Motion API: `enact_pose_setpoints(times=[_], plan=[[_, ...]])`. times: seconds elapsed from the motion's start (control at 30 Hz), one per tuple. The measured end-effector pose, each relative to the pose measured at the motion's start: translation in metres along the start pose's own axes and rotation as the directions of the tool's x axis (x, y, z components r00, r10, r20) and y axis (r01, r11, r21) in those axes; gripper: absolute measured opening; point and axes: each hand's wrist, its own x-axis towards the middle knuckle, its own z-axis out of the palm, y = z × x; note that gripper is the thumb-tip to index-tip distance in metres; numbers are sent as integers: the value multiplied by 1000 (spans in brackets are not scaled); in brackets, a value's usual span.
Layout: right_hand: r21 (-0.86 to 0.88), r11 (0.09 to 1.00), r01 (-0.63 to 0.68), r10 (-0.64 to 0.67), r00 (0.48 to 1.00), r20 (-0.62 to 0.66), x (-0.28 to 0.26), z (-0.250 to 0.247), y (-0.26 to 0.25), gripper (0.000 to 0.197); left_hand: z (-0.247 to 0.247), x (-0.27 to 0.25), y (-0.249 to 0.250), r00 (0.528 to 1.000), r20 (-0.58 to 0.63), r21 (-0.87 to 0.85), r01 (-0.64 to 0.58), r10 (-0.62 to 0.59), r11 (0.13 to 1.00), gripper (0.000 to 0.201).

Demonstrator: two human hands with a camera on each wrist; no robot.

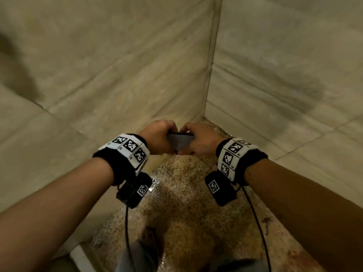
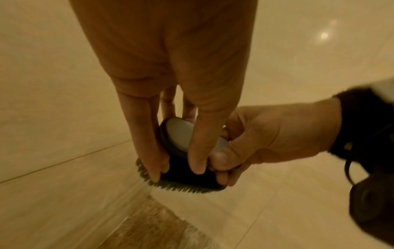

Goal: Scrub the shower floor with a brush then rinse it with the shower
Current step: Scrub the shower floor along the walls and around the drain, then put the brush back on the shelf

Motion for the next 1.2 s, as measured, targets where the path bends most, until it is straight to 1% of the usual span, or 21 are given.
enact_pose_setpoints(times=[0.07, 0.13, 0.2, 0.3, 0.37, 0.47, 0.53, 0.63, 0.8, 1.0, 1.17, 1.2], plan=[[-17, 1000, -2, 1, 1000, -14, -20, -23, -19, 54, -26, -11, 20, 1000, 27, -91, -8, 10, 996, 34], [-53, 999, 7, -10, 999, -49, -41, -47, -39, 50, -54, -24, 40, 999, 29, -121, -30, 34, 992, 26], [-87, 996, 26, -33, 996, -79, -59, -67, -60, 43, -79, -36, 58, 999, 9, -130, -39, 41, 991, 25], [-95, 991, 89, -102, 985, -142, -81, -97, -88, 27, -115, -49, 82, 997, -40, -156, -77, 71, 985, 29], [-129, 988, 89, -110, 979, -170, -97, -117, -110, 24, -140, -60, 98, 992, -66, -137, -115, 107, 984, 30], [-168, 985, 43, -81, 969, -231, -114, -144, -143, 35, -177, -76, 121, 974, -131, -17, -190, 186, 982, 34], [-179, 983, 44, -96, 950, -297, -128, -161, -169, 37, -203, -90, 135, 949, -196, 116, -228, 247, 967, 40], [-237, 970, 52, -137, 923, -360, -145, -186, -198, 38, -233, -101, 151, 913, -275, 204, -252, 303, 946, 46], [-275, 959, 72, -191, 879, -436, -179, -226, -239, 36, -278, -121, 182, 855, -364, 243, -297, 370, 924, 48], [-337, 934, 118, -298, 778, -553, -211, -273, -265, 34, -321, -132, 229, 766, -488, 280, -316, 418, 906, 46], [-386, 905, 181, -397, 687, -608, -233, -320, -278, 33, -348, -133, 273, 669, -612, 270, -324, 422, 907, 40], [-399, 895, 197, -421, 668, -614, -237, -331, -281, 32, -353, -133, 283, 642, -645, 263, -325, 416, 908, 39]])
